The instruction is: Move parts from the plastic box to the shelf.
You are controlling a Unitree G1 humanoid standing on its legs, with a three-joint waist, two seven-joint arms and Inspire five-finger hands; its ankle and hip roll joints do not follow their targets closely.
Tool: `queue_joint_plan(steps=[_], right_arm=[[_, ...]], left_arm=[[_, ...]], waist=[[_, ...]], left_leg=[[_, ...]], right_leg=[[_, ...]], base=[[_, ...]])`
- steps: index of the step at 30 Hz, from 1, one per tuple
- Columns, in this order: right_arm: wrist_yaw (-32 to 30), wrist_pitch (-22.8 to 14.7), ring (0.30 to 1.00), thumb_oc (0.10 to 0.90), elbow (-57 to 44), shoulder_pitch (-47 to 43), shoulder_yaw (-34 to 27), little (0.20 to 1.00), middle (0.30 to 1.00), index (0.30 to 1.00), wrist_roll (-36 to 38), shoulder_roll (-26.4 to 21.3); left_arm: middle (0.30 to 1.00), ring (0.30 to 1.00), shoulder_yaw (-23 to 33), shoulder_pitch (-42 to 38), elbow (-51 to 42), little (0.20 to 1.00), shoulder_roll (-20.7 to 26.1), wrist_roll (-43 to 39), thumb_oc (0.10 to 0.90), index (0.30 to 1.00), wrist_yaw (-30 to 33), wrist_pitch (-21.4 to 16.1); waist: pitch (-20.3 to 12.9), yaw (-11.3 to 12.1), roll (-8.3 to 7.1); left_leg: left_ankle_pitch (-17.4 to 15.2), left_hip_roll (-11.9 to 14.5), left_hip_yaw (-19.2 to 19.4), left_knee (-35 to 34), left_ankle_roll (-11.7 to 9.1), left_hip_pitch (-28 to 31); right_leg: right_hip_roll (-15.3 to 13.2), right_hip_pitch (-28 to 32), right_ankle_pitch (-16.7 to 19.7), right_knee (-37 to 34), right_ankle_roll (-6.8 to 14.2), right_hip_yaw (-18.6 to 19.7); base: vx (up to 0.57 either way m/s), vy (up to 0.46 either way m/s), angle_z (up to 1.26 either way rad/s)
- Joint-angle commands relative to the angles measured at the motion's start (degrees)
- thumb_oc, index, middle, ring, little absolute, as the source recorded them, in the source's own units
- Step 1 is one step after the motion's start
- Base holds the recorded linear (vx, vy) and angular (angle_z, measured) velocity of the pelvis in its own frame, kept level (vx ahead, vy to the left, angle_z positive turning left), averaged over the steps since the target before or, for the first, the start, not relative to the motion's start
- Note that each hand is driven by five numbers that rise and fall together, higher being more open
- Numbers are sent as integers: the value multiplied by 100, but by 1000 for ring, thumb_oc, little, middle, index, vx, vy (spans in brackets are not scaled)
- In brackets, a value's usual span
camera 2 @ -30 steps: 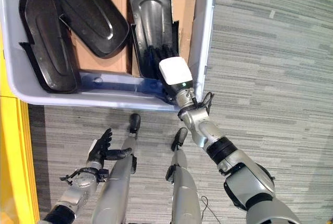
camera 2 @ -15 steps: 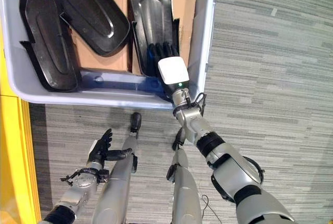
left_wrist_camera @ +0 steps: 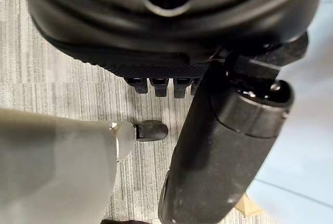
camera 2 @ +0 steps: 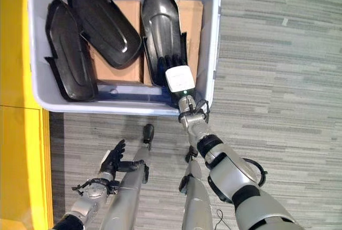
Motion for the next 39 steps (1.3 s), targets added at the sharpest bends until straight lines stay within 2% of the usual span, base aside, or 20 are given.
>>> queue_joint_plan(steps=[1, 11, 14, 18, 23, 25, 31, 32, 36, 39], right_arm=[[1097, -73, 300, 400, 1265, 919, 240, 300, 300, 300, 453, 153], [262, -116, 300, 400, 187, 1281, -152, 300, 300, 300, 1096, -57], [185, -117, 300, 400, 4, 1313, -214, 300, 300, 300, 1182, -63], [2, -132, 300, 400, -658, 1526, -350, 300, 300, 300, 1300, -120], [-141, -256, 300, 400, -1479, 1751, -518, 300, 300, 300, 1494, -222], [-136, -252, 300, 400, -1489, 1758, -519, 300, 300, 300, 1492, -226], [-134, -389, 300, 400, -2373, 1899, -689, 300, 300, 300, 1593, -429], [-11, -459, 300, 400, -2811, 1921, -698, 300, 300, 300, 1495, -588], [214, -591, 300, 400, -3425, 1932, -693, 300, 300, 300, 1433, -828], [731, -843, 300, 400, -4149, 1955, -585, 300, 300, 300, 1319, -1194]], left_arm=[[1000, 1000, -154, -17, -350, 1000, 109, 16, 900, 1000, -55, -169], [1000, 1000, -144, -176, -180, 1000, 23, 116, 900, 1000, 106, -102], [1000, 1000, -104, -212, -157, 1000, 23, 88, 900, 1000, 154, -105], [1000, 1000, 14, -194, -143, 1000, 40, 70, 900, 1000, 219, -90], [1000, 1000, 94, -126, 49, 1000, 18, 108, 900, 1000, 224, -55], [1000, 1000, 92, -124, 48, 1000, 17, 109, 900, 1000, 224, -55], [1000, 1000, 235, -8, 106, 1000, 36, 128, 900, 1000, 228, -38], [1000, 1000, 306, 64, 115, 1000, 62, 152, 900, 1000, 195, -18], [1000, 1000, 432, 205, 143, 1000, 90, 207, 900, 1000, 104, 22], [1000, 1000, 644, 449, 225, 1000, 155, 362, 900, 1000, -122, 118]], waist=[[662, 417, 68], [662, 232, -57], [662, 190, -87], [661, 109, -179], [411, 12, -255], [417, 14, -253], [115, -78, -363], [-19, -114, -414], [-233, -145, -491], [-547, -178, -573]], left_leg=[[-656, -361, -4, 355, 315, 223], [-656, -309, 100, 252, 311, 636], [-630, -302, 105, 217, 310, 735], [-576, -237, 129, 6, 293, 1227], [-477, -160, 177, -347, 257, 1672], [-471, -159, 178, -360, 256, 1688], [-439, -89, 246, -566, 223, 2018], [-473, -73, 273, -570, 218, 2124], [-535, -56, 321, -570, 219, 2326], [-626, -35, 364, -570, 220, 2640]], right_leg=[[-164, 538, 140, -31, 142, -29], [-161, 802, 170, -47, 148, 108], [-171, 866, 172, -40, 149, 118], [-185, 1217, 179, -66, 158, 140], [-195, 1448, 185, -132, 190, 158], [-194, 1459, 185, -136, 190, 159], [-158, 1678, 221, -277, 221, 200], [-148, 1754, 219, -302, 232, 226], [-120, 1907, 191, -312, 230, 275], [-77, 2195, 98, -324, 227, 301]], base=[[1, 8, 5], [-7, 25, 1], [0, 0, 0], [7, 1, -3], [42, 1, 0], [17, 2, 0], [52, -18, -10], [75, -49, -18], [75, -41, -13], [115, -68, -21]])
